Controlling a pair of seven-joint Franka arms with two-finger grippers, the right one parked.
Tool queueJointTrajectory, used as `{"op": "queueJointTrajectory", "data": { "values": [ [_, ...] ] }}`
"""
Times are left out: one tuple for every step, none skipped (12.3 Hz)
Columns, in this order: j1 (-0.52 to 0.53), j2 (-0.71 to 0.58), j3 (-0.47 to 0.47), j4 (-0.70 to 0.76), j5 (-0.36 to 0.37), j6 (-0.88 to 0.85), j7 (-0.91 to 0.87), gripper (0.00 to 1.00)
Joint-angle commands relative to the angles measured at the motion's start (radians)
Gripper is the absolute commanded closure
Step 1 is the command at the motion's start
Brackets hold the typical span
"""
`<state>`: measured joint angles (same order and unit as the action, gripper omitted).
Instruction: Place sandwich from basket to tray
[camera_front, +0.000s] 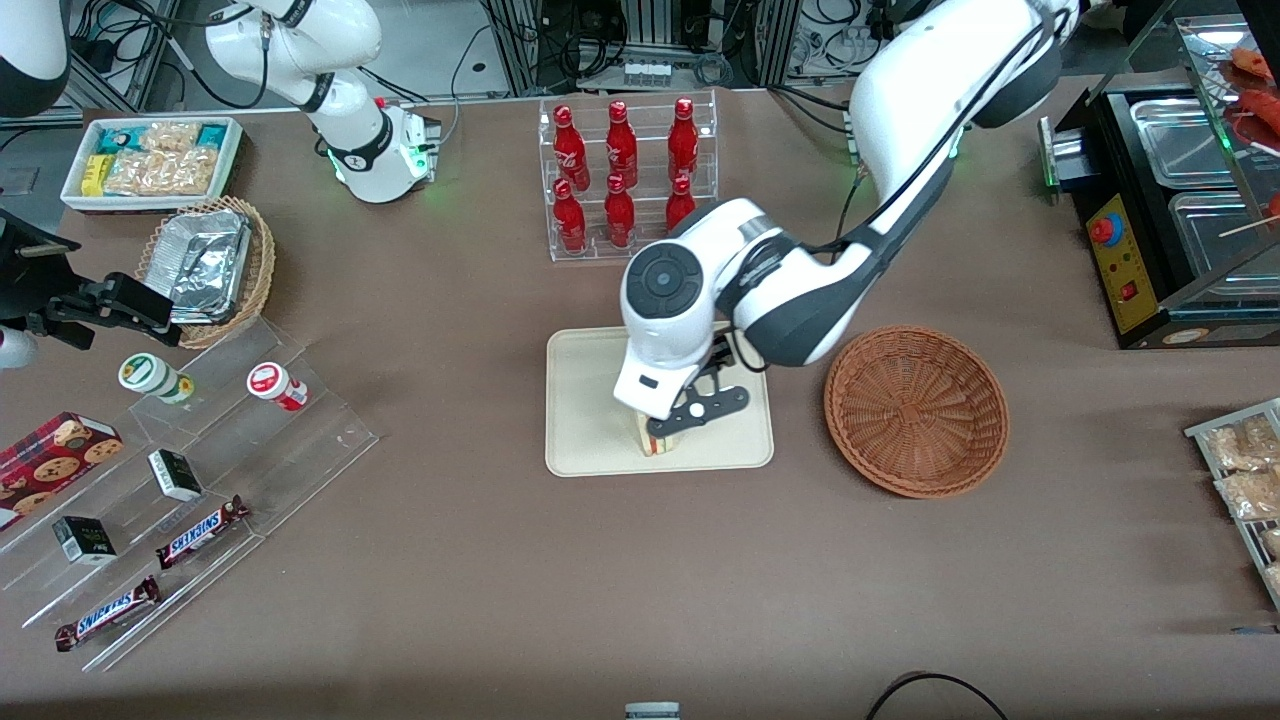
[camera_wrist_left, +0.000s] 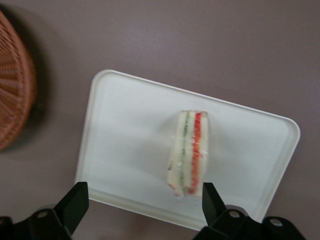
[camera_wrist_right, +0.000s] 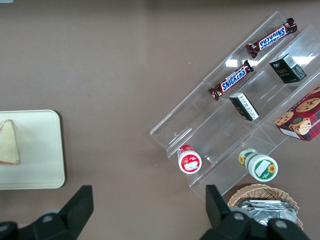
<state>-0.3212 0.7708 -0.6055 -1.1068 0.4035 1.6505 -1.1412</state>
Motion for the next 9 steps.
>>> {"op": "queueJointTrajectory", "data": {
  "values": [
    [0.072,-0.051,-0.002,-0.021,0.002,-0.084,0.121,0.00],
    [0.111,-0.070,-0.008,-0.022,0.000,-0.116,0.138,0.00],
    [0.131,-0.096,-0.007,-0.024,-0.012,-0.182,0.152,0.00],
    [0.198,-0.126,-0.007,-0.028,-0.049,-0.239,0.182,0.00],
    [0.246,-0.149,-0.008,-0.057,-0.060,-0.247,0.272,0.00],
    [0.285,-0.180,-0.007,-0.101,-0.061,-0.250,0.361,0.00],
    [0.336,-0.217,-0.007,-0.167,-0.063,-0.244,0.417,0.00],
    [0.381,-0.254,-0.008,-0.218,-0.072,-0.239,0.457,0.00],
    [0.405,-0.272,-0.008,-0.228,-0.095,-0.241,0.506,0.00]
  ]
}}
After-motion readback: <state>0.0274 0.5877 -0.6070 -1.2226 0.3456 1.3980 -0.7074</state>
